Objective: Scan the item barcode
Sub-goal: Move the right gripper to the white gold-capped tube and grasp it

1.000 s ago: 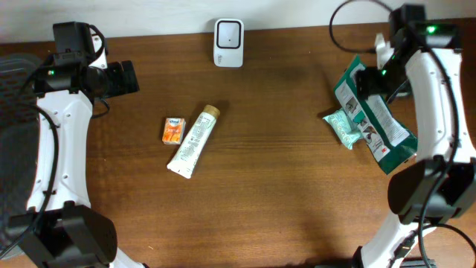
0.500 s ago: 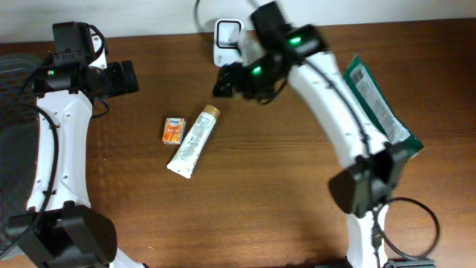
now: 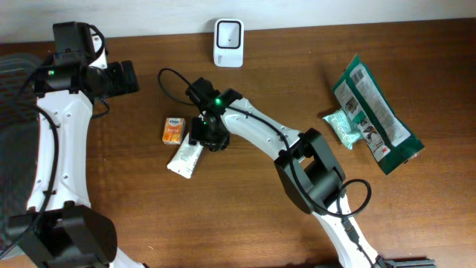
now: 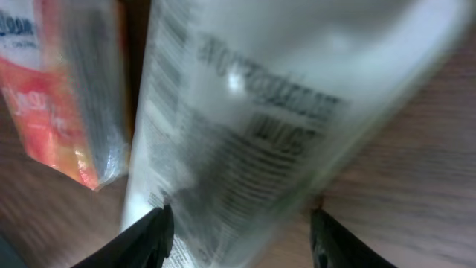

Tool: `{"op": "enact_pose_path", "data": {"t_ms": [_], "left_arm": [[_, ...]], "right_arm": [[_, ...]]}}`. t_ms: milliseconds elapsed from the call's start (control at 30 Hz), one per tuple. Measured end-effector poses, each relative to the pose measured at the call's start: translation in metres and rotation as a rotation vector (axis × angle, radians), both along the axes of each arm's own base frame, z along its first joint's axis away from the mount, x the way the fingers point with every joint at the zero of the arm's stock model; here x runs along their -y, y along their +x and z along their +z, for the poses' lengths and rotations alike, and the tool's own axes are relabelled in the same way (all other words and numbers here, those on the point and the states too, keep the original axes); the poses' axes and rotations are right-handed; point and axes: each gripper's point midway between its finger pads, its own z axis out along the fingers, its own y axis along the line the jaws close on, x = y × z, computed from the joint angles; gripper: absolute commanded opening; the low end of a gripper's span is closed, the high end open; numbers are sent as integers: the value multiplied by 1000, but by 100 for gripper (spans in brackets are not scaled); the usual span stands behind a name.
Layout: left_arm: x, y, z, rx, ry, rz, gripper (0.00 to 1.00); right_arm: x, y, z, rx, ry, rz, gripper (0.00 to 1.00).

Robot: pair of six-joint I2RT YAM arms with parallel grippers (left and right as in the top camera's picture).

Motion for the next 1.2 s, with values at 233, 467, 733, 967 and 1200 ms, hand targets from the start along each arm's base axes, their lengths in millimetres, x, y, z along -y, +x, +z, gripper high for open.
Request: {"op": "enact_pose_path", "data": {"t_ms": [233, 467, 733, 967, 1200], "left_arm": [[0, 0, 0, 0, 0, 0, 99], [0, 0, 0, 0, 0, 0, 99], [0, 0, 0, 0, 0, 0, 99], [0, 0, 0, 1, 0, 0, 99], [0, 0, 0, -1, 0, 0, 99]], "right_arm": [[-2, -6, 7, 66, 28, 135, 4], [136, -12, 12, 13, 3, 649, 35], [201, 9, 26, -39, 159, 468, 54], [175, -38, 1, -115, 263, 547, 43], [160, -39, 9, -96, 332, 534, 4]]}}
